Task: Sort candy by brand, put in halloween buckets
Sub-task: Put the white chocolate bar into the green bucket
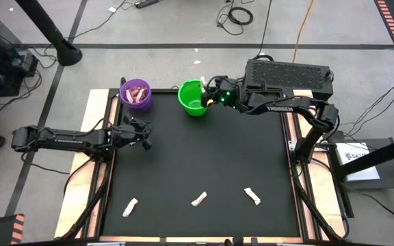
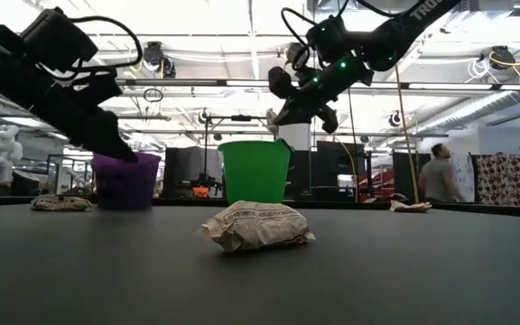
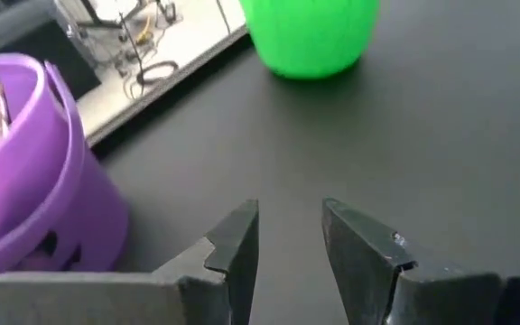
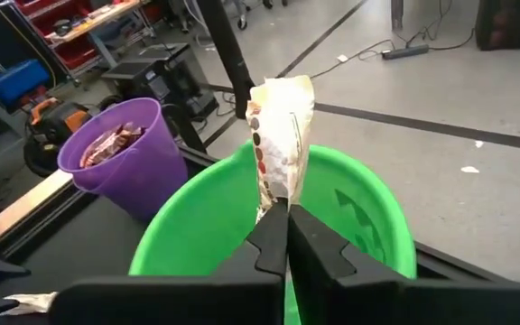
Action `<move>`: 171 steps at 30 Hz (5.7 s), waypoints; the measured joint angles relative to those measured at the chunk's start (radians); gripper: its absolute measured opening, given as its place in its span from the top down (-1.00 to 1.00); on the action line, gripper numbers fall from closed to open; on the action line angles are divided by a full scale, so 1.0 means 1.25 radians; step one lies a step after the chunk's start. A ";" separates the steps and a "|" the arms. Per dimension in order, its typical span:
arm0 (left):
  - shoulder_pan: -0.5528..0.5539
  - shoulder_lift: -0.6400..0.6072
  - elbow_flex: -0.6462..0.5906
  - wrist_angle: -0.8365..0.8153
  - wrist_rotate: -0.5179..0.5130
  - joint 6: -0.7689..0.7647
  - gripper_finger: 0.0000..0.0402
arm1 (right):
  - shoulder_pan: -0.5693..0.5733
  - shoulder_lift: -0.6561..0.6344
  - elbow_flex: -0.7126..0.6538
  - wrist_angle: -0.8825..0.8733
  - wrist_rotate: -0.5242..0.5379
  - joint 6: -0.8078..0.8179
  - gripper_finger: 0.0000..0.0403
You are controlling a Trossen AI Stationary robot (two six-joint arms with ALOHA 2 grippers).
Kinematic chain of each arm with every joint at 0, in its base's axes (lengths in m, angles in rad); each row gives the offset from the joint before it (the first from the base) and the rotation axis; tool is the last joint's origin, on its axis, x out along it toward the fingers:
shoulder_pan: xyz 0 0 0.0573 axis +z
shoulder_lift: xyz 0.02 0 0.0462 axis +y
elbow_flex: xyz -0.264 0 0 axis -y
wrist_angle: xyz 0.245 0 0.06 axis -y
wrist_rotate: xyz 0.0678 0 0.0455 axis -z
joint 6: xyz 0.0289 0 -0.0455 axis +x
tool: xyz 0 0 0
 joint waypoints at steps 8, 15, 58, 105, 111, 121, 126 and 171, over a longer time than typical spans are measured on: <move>-0.002 0.000 0.000 -0.018 0.002 -0.008 0.34 | 0.001 0.001 0.000 -0.004 0.000 -0.011 0.76; -0.003 0.000 0.000 -0.027 0.048 -0.029 0.34 | -0.013 -0.075 0.001 -0.126 -0.046 -0.048 0.58; -0.047 0.001 0.000 0.062 0.087 0.019 0.34 | -0.272 0.083 -0.071 -0.676 0.169 0.115 -0.04; -0.047 0.001 0.000 0.081 0.083 0.046 0.34 | 0.031 0.033 0.042 -0.063 -0.039 -0.047 0.91; -0.047 0.001 0.000 0.080 0.083 0.057 0.34 | 0.018 0.007 0.050 -0.090 -0.042 -0.082 0.73; -0.047 0.001 0.000 0.073 0.083 0.056 0.34 | 0.042 0.003 0.263 -0.452 -0.165 -0.103 0.40; -0.047 0.001 0.000 0.072 0.088 0.055 0.34 | 0.095 0.001 0.420 -0.773 -0.283 -0.074 0.38; -0.047 0.005 0.001 0.079 0.153 0.021 0.34 | 1.013 0.107 0.108 -1.029 -0.172 0.955 -0.35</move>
